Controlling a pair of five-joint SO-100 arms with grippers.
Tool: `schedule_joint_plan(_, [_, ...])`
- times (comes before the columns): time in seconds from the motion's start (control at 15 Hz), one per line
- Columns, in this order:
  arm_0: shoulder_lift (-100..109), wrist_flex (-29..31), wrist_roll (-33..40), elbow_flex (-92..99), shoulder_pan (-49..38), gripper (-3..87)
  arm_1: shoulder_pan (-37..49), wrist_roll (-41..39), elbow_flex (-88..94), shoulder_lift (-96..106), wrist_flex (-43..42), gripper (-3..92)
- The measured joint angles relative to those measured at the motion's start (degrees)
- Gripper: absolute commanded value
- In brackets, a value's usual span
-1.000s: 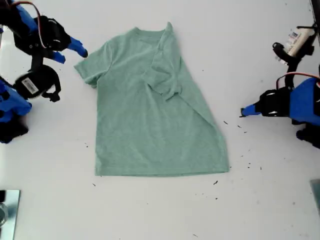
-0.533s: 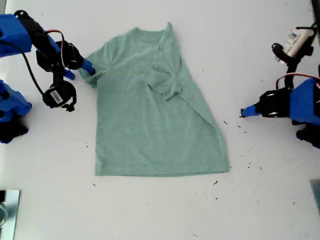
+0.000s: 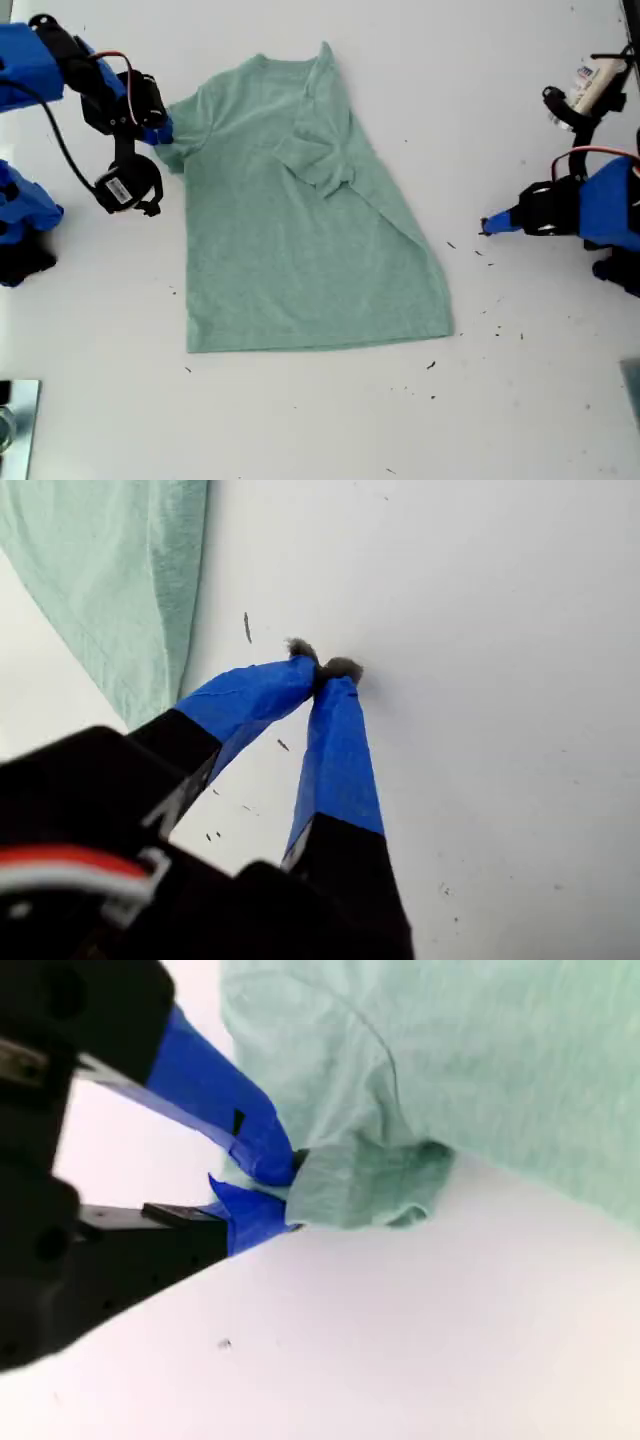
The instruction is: Fold t shirt
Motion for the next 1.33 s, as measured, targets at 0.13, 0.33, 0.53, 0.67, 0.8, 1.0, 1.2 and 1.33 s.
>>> schedule_joint_plan(0.13, [4.66, 4.39, 0.7, -4.83, 0.35, -0.2, 0.0, 0.0, 0.0, 0.0, 0.0, 2.4])
schedule_joint_plan(0.33, [7.91, 4.57, 3.08, -12.3, 3.08, -0.2, 0.0, 0.0, 0.0, 0.0, 0.0, 2.4])
schedule_joint_plan(0.53, [3.16, -3.16, 6.15, -16.44, 9.58, -0.2, 0.0, 0.0, 0.0, 0.0, 0.0, 2.4])
schedule_joint_plan(0.67, [-5.27, -8.17, 9.32, -22.24, 14.77, -0.2, 0.0, 0.0, 0.0, 0.0, 0.0, 2.4])
schedule_joint_plan(0.8, [-14.41, -11.69, 13.89, -28.48, 18.37, -0.2, 0.0, 0.0, 0.0, 0.0, 0.0, 2.4])
schedule_joint_plan(1.0, [-27.6, -15.29, 19.95, -36.74, 21.53, -0.2, 0.0, 0.0, 0.0, 0.0, 0.0, 2.4])
schedule_joint_plan(1.2, [-45.09, -8.53, 22.06, -53.17, 22.41, 24.9, 0.0, 0.0, 0.0, 0.0, 0.0, 2.4])
schedule_joint_plan(1.33, [-44.74, 2.72, 21.45, -62.49, 22.59, 23.5, 0.0, 0.0, 0.0, 0.0, 0.0, 2.4])
